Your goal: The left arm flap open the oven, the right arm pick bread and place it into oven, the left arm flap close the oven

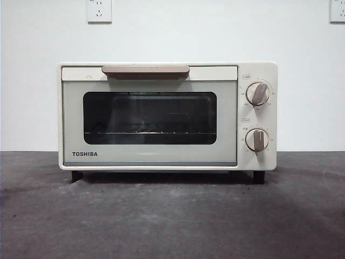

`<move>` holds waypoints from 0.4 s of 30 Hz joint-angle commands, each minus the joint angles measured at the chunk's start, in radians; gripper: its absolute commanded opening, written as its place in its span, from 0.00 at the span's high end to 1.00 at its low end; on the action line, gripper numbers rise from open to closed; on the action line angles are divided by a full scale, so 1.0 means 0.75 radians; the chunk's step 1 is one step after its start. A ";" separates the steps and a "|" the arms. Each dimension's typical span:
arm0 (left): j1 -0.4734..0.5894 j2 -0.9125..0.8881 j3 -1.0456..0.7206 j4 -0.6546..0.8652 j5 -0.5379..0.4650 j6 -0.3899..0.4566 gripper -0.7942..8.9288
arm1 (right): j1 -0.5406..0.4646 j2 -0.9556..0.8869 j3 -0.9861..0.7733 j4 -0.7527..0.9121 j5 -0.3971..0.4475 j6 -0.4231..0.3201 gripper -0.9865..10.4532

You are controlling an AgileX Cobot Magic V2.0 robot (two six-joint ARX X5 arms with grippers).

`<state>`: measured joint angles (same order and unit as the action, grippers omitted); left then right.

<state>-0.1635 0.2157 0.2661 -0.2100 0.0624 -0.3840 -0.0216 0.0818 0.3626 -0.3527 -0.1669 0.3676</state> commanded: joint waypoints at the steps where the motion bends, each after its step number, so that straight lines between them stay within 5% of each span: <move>1: -0.019 0.091 0.122 0.000 0.072 -0.043 0.90 | 0.001 0.052 0.116 -0.040 -0.039 0.012 0.90; 12: -0.110 0.439 0.631 -0.196 0.313 0.018 0.90 | 0.001 0.367 0.562 -0.345 -0.278 -0.148 0.90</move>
<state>-0.2394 0.5262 0.7021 -0.3538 0.2779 -0.3962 -0.0216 0.3386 0.7551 -0.6022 -0.3588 0.3058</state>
